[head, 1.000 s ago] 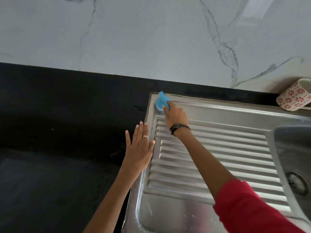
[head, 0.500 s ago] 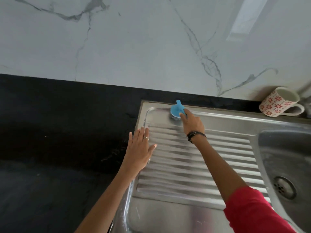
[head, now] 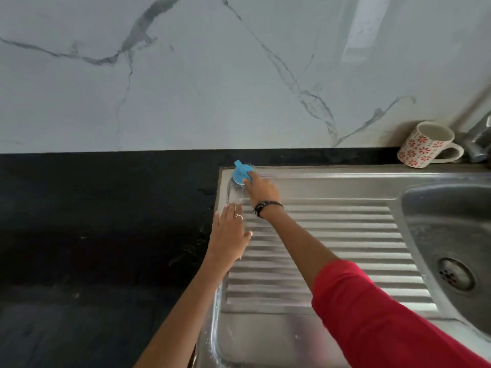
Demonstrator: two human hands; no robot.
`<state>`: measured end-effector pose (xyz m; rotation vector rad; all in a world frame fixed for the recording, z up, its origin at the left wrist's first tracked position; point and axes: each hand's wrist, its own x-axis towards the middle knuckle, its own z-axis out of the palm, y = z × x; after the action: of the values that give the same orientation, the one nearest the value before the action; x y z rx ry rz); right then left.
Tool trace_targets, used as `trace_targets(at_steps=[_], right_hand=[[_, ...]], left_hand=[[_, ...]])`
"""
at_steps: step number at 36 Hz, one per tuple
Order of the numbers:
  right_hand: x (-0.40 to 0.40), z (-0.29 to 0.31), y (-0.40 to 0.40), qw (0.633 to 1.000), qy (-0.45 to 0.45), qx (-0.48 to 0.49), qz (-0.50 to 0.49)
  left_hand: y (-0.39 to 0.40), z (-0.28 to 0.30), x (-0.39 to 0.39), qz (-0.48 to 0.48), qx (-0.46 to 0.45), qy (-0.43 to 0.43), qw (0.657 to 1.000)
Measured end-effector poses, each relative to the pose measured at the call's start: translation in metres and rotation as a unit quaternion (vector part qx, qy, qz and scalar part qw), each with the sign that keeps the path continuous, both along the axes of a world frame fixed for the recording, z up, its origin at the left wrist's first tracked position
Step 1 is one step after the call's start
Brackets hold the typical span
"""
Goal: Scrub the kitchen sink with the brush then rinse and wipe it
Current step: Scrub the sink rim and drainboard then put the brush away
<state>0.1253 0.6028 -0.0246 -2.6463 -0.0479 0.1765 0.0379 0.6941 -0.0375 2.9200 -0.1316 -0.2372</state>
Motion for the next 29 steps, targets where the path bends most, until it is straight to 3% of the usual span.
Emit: trace_targets(at_steps=[4,9,12,14,18,21,24,29], right_hand=[[-0.003,-0.007,-0.057,0.995,-0.004,0.014,-0.103],[-0.012,-0.007,-0.150,0.958,-0.011,0.000,-0.287],[-0.007,-0.002,-0.168,0.938,0.001,0.012,-0.345],[-0.003,-0.002,-0.155,0.943,0.006,0.024,-0.331],[-0.002,-0.009,-0.100,0.978,0.031,0.057,-0.199],[0.008,-0.008,-0.071,0.988,0.026,0.092,-0.119],[0.015,-0.007,-0.076,0.996,0.020,0.066,-0.063],[0.004,-0.011,-0.160,0.992,0.000,0.030,-0.122]], left_hand=[[0.004,-0.004,0.001,-0.006,-0.016,0.019,1.000],[0.002,-0.006,0.007,-0.025,-0.022,0.023,0.999],[-0.004,-0.005,0.010,-0.035,-0.024,0.024,0.999],[-0.010,-0.005,0.013,-0.042,-0.028,0.026,0.998],[-0.024,-0.005,0.017,-0.054,-0.022,0.033,0.998],[-0.038,-0.004,0.021,-0.063,0.025,0.046,0.997],[-0.056,-0.004,0.028,-0.075,0.057,0.055,0.994],[-0.093,-0.002,0.041,-0.097,0.030,0.059,0.993]])
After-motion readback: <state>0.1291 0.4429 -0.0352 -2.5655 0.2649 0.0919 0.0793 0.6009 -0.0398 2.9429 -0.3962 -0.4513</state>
